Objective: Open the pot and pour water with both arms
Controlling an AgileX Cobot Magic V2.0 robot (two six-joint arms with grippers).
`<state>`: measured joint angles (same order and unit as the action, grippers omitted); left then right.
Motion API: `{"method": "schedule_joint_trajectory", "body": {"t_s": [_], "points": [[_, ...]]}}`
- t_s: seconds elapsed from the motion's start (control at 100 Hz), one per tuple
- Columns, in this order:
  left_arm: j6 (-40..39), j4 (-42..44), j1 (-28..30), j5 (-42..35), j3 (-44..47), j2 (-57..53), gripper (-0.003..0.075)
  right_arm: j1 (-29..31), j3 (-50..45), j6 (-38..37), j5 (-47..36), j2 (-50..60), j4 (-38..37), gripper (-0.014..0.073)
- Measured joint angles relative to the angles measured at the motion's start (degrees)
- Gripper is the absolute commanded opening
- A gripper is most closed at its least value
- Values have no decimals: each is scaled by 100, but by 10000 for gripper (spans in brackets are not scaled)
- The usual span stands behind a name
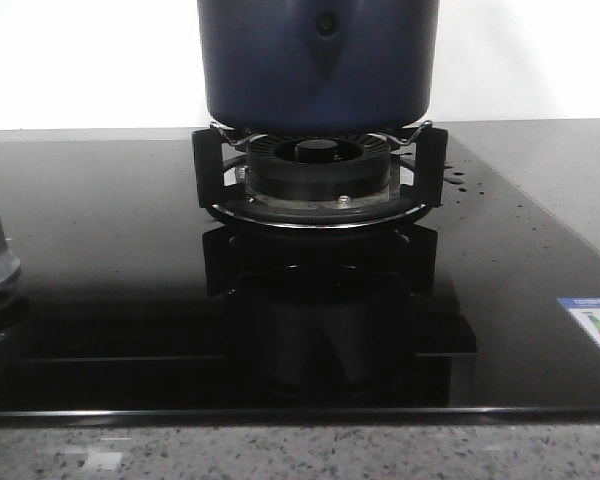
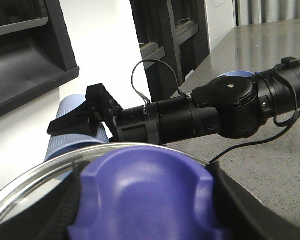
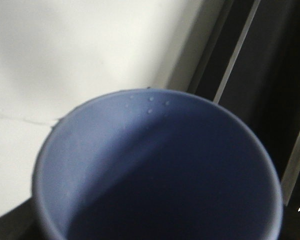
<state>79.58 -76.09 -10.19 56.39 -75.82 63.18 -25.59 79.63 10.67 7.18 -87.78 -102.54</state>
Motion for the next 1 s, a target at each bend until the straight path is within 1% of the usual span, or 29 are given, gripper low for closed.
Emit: {"method": "schedule_joint_trajectory", "body": {"t_s": [0.07, 0.14, 0.21, 0.27, 0.35, 0.36, 0.41, 0.42, 0.51, 0.58, 0.62, 0.65, 0.71, 0.73, 0.82, 0.91, 1.0], "points": [[0, 0, 0, 0, 0, 0, 274, 0, 0, -165, 126, 0, 242, 144], [0, 0, 0, 0, 0, 0, 274, 0, 0, -481, 285, 0, 690, 144], [0, 0, 0, 11, 0, 0, 274, -36, 0, -972, 580, 13, 1314, 144], [0, 0, 0, 11, 0, 0, 274, -72, 0, -1479, 1029, 68, 2005, 144], [0, 0, 0, 11, 0, 0, 274, -96, 0, -2084, 1488, 202, 2683, 144], [0, 0, 0, 11, 0, 0, 274, -81, 0, -2164, 1576, 232, 2888, 144], [0, 0, 0, 11, 0, 0, 274, 23, 0, -2349, 1881, 347, 3403, 144], [0, 0, 0, 11, 0, 0, 274, 43, 0, -2367, 1881, 366, 3403, 144], [0, 0, 0, 11, 0, 0, 274, 439, -113, -2488, 2061, 667, 4329, 144], [0, 0, 0, 11, 0, 0, 274, 892, -407, -2542, 1862, 976, 4956, 144], [0, 0, 0, 11, 0, 0, 274, 1214, -669, -2566, 1568, 1170, 5356, 144], [0, 0, 0, 11, 0, 0, 274, 1444, -881, -2581, 1407, 1301, 5515, 144], [0, 0, 0, 11, 0, 0, 274, 1921, -1370, -2593, 836, 1552, 5993, 144], [0, 0, 0, 11, 0, 0, 274, 2162, -1639, -2604, 628, 1663, 6149, 144], [0, 0, 0, 11, 0, 0, 274, 2873, -2552, -2613, -277, 1932, 6783, 144], [0, 0, 0, 11, 0, 0, 274, 3342, -3340, -2626, -922, 2000, 7195, 144], [0, 0, 0, 11, 0, 0, 274, 3499, -3848, -2636, -1096, 2000, 7310, 144]]}}
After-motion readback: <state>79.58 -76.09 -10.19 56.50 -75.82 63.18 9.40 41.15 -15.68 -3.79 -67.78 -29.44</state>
